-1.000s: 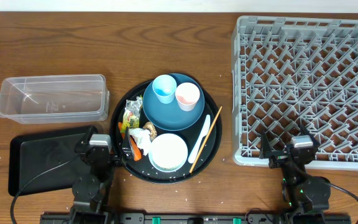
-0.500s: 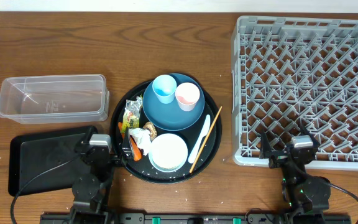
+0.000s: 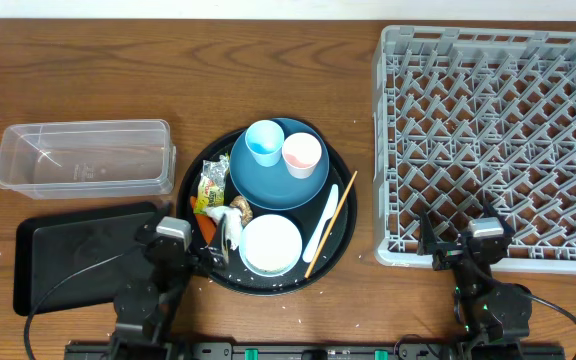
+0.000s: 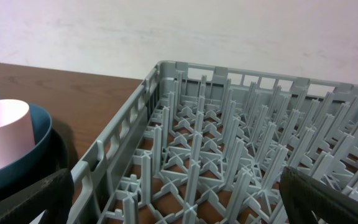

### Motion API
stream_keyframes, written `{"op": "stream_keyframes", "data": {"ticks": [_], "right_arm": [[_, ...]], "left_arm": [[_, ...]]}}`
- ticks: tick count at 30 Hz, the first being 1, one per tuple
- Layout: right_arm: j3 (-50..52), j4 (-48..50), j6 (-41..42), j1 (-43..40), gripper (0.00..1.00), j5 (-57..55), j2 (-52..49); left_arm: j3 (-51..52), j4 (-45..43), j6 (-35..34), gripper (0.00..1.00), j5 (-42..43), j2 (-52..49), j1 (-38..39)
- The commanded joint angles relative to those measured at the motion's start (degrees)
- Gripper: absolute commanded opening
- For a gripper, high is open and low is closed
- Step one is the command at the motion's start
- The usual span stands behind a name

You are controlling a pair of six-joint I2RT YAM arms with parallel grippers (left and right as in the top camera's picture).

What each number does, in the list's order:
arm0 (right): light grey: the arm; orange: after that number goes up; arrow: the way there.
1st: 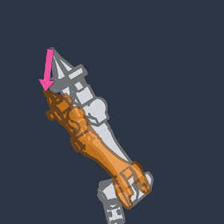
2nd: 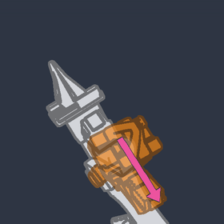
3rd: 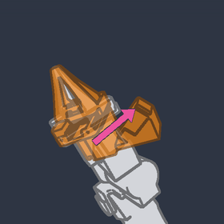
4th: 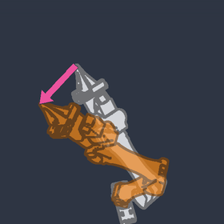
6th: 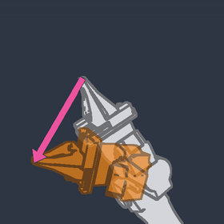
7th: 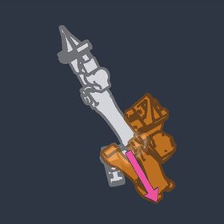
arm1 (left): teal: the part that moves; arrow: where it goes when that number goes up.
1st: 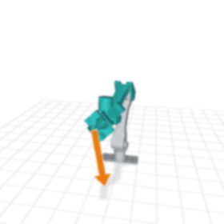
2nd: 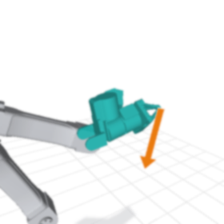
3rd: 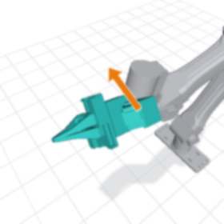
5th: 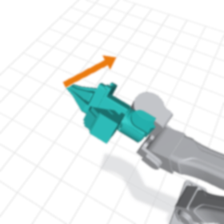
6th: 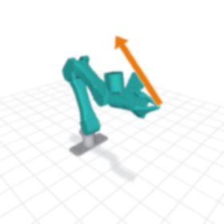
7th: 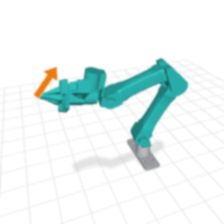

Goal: Sort waste into correct bins and load items into the dishwasher rack
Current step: 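Reach the left gripper to the white tissue on the round tray and grasp it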

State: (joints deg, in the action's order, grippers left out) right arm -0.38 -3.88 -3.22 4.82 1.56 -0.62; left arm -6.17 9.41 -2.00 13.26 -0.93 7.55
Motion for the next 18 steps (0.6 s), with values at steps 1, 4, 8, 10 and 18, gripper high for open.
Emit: {"op": "stream_keyframes", "data": {"ticks": [1, 4, 8, 10, 18], "right_arm": [[0.09, -0.22, -0.5, -0.35, 0.99, 0.37, 0.24], [0.09, -0.22, -0.5, -0.35, 0.99, 0.37, 0.24], [0.09, -0.22, -0.5, -0.35, 0.99, 0.37, 0.24], [0.09, -0.22, -0.5, -0.35, 0.99, 0.39, 0.24], [0.09, -0.22, -0.5, -0.35, 0.99, 0.37, 0.24]], "left_arm": [[-10.99, 4.02, -6.47, 0.98, 5.33, -1.97, -0.17], [-22.12, 13.79, -6.49, 0.98, 5.33, -8.31, -0.17], [-38.82, 30.82, -6.49, 0.98, 5.4, -23.34, -0.17], [-47.8, 40.52, -6.51, 0.98, 5.44, -32.35, -0.17], [-73.72, 67.17, -6.54, 0.98, 9.27, -60.72, -0.17]]}}
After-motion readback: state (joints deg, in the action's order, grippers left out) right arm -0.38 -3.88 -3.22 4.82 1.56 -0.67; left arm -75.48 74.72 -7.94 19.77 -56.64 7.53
